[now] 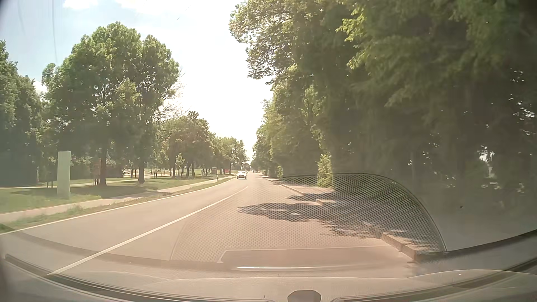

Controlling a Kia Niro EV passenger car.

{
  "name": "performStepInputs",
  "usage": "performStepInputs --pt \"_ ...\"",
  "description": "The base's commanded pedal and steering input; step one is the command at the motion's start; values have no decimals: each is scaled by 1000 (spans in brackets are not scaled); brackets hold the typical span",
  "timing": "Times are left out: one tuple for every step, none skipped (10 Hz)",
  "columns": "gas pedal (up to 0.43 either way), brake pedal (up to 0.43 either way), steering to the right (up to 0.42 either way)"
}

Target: Follow the waypoints while adhering to traffic rules and regulations

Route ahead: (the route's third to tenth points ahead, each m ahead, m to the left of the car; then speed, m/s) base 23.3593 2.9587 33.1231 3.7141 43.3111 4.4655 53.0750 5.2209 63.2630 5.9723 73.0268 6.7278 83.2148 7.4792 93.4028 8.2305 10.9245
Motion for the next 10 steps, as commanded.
performStepInputs --pt "209 0 -17" --pt "209 0 -15" --pt "209 0 -14" --pt "209 0 -13" --pt "209 0 -14" --pt "209 0 -15" --pt "209 0 -14" --pt "209 0 -15" --pt "209 0 -16" --pt "220 0 -15"
